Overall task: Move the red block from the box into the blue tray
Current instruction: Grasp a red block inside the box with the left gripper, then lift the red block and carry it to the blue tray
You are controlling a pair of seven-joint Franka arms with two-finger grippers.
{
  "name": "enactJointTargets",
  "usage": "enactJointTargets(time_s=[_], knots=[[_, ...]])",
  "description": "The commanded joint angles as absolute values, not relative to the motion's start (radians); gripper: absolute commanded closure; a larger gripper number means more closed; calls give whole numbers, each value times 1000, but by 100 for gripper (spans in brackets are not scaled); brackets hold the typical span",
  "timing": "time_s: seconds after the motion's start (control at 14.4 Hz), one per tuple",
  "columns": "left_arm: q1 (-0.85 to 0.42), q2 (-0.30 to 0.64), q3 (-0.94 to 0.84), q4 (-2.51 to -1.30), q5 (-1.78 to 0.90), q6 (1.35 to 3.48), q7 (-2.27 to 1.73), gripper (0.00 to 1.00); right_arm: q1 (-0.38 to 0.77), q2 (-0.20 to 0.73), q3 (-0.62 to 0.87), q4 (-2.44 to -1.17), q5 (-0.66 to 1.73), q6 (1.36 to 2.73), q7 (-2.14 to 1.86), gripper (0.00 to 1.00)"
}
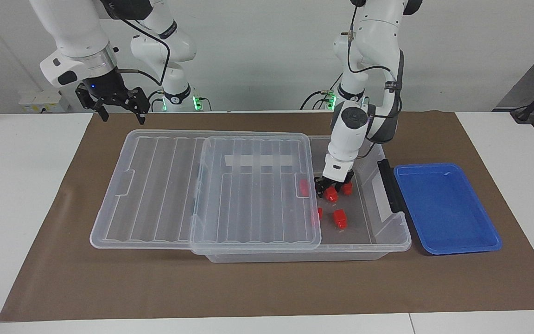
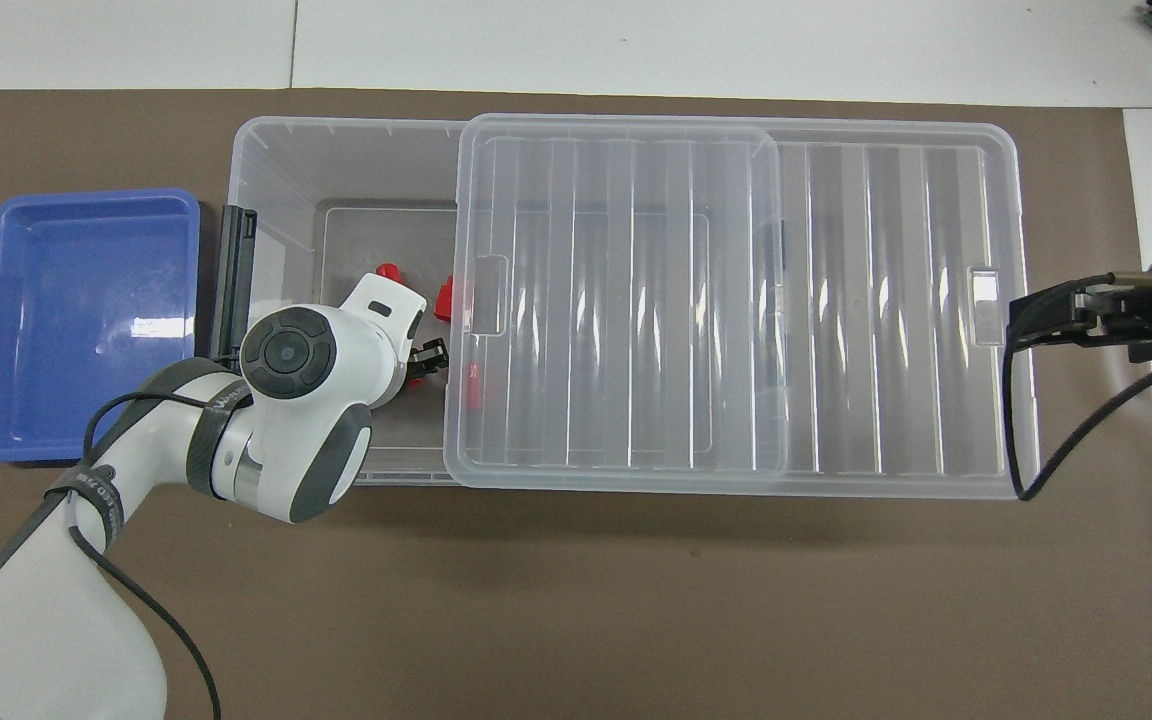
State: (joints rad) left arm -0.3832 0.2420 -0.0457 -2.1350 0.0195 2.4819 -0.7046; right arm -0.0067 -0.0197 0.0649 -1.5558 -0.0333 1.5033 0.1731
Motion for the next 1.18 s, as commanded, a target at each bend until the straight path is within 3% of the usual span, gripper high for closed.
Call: enactJointTargets(time_s=[0.0, 0.21, 0.83, 1.11], knots=[[-408, 235, -26, -2138, 40, 2485, -727, 70, -20, -18, 72, -1552, -31, 1494, 189, 0], [-407, 235, -26, -2042, 40, 2358, -721, 90, -20, -20, 72, -1552, -31, 1494, 189, 0], [-388, 193, -18, -1663, 78, 1752, -626, 91, -20, -20, 72, -1552, -31, 1493, 189, 0], [-292, 177, -17, -1554, 77, 1591, -421, 91, -20, -20, 72, -1552, -31, 1494, 189, 0]])
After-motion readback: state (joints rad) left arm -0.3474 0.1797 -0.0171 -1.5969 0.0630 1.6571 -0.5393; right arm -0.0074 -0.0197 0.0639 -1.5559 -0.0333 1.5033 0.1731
